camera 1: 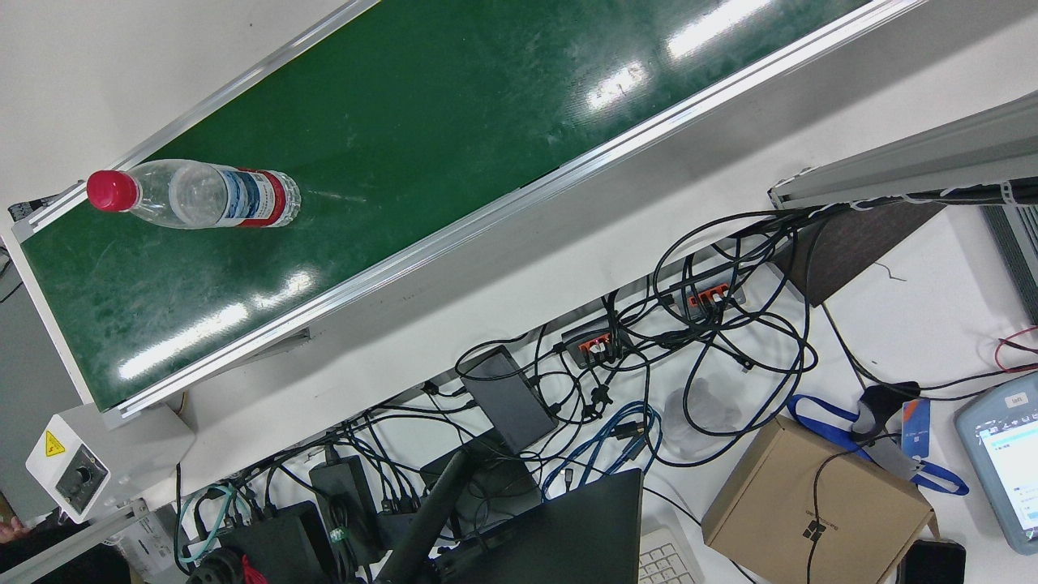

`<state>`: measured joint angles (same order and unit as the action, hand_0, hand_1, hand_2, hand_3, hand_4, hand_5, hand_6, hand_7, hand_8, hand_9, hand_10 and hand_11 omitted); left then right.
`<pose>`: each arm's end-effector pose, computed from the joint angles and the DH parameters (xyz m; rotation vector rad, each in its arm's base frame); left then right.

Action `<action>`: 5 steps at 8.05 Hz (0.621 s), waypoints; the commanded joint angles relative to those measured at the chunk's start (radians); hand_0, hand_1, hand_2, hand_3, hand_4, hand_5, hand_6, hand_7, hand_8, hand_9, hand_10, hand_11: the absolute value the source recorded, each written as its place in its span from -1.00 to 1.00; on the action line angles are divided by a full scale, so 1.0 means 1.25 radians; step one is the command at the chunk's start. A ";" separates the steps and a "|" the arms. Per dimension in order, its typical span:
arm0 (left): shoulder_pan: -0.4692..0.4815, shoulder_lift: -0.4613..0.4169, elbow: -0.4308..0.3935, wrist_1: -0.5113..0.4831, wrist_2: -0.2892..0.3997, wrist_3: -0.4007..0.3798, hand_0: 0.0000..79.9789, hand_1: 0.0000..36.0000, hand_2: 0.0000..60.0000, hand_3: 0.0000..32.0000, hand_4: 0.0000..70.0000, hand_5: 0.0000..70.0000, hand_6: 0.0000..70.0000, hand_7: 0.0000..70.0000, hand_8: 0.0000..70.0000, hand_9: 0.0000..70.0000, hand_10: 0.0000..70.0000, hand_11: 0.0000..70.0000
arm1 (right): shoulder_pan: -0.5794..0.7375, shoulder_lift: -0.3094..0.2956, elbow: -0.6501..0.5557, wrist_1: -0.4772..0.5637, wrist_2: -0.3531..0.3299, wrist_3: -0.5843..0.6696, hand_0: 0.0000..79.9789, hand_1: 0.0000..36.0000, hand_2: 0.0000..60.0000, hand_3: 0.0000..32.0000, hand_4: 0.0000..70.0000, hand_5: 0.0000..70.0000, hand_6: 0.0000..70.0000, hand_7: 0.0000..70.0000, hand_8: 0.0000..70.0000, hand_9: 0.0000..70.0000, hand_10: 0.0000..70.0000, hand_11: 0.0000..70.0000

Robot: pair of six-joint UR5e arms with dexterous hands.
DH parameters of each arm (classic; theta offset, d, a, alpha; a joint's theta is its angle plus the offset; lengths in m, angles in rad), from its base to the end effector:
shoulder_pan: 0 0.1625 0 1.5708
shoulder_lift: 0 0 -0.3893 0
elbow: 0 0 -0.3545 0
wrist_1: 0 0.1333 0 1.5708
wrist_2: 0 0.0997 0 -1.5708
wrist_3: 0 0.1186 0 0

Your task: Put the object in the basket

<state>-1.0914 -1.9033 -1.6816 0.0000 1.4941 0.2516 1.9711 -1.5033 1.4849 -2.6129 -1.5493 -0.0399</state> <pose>0.1490 -0.5953 0.4178 -0.2160 2.4034 -1.4574 0.3328 -0.4378 0.5865 -0.5725 2.4853 -1.4660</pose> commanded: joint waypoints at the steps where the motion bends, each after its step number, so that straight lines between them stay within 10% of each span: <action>1: -0.001 0.000 -0.002 0.000 0.000 -0.001 0.28 -0.85 -1.00 -0.80 -1.00 -0.86 -1.00 -1.00 -0.98 -0.96 -1.00 -0.98 | 0.000 0.000 0.000 0.000 0.000 0.000 -1.00 -1.00 -1.00 -1.00 -1.00 -1.00 -1.00 -1.00 -1.00 -1.00 -1.00 -1.00; 5: -0.007 0.000 -0.010 0.000 0.000 -0.001 0.28 -0.83 -1.00 -0.82 -1.00 -0.86 -1.00 -1.00 -0.98 -0.97 -1.00 -0.99 | 0.000 0.000 0.000 -0.001 0.000 0.000 -1.00 -1.00 -1.00 -1.00 -1.00 -1.00 -1.00 -1.00 -1.00 -1.00 -1.00 -1.00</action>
<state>-1.0987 -1.9036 -1.6894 0.0000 1.4941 0.2501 1.9712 -1.5033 1.4849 -2.6127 -1.5493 -0.0399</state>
